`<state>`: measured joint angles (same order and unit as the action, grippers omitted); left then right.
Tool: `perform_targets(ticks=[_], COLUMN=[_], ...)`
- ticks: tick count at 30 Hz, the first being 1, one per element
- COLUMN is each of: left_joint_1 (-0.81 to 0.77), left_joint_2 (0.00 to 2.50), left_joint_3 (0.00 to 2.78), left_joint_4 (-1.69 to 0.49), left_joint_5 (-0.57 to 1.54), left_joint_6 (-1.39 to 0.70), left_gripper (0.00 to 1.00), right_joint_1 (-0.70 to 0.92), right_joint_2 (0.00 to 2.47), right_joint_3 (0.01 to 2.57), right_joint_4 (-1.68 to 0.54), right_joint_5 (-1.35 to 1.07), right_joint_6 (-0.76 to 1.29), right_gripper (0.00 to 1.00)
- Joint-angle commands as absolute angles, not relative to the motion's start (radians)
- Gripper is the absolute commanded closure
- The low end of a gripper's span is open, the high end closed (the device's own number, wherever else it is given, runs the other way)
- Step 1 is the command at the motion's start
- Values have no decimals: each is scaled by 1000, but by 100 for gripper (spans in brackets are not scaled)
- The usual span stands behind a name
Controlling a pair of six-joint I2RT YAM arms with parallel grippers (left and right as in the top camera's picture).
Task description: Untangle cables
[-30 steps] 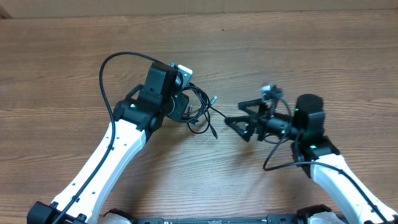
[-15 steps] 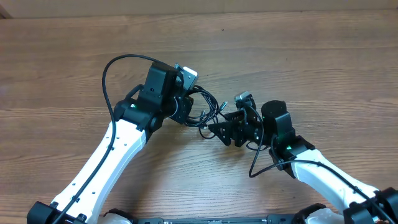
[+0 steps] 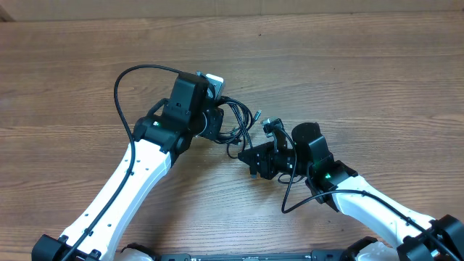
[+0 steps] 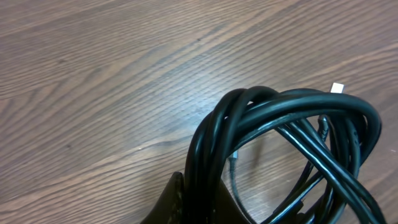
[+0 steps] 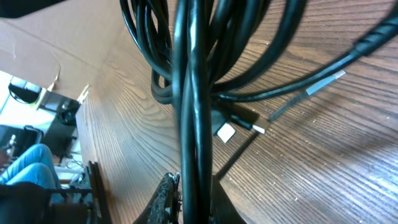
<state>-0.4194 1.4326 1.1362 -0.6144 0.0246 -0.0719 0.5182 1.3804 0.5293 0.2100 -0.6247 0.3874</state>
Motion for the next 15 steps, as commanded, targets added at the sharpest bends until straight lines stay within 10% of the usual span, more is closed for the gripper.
perform_targets(ticks=[1, 11, 15], left_joint_1=[-419, -472, -470], left_joint_2=[1425, 1425, 1425], left_joint_3=[1171, 1168, 1168], left_joint_4=[-586, -535, -542], left_joint_5=[-85, -27, -52], left_joint_6=[-93, -93, -90], left_gripper=[96, 96, 96], right_joint_1=[524, 524, 524], right_joint_2=[1301, 1240, 1240], right_joint_3=[538, 538, 538], right_joint_4=[215, 213, 120], right_joint_5=[-669, -641, -529], right_joint_6=[505, 658, 546], right_gripper=[96, 93, 62])
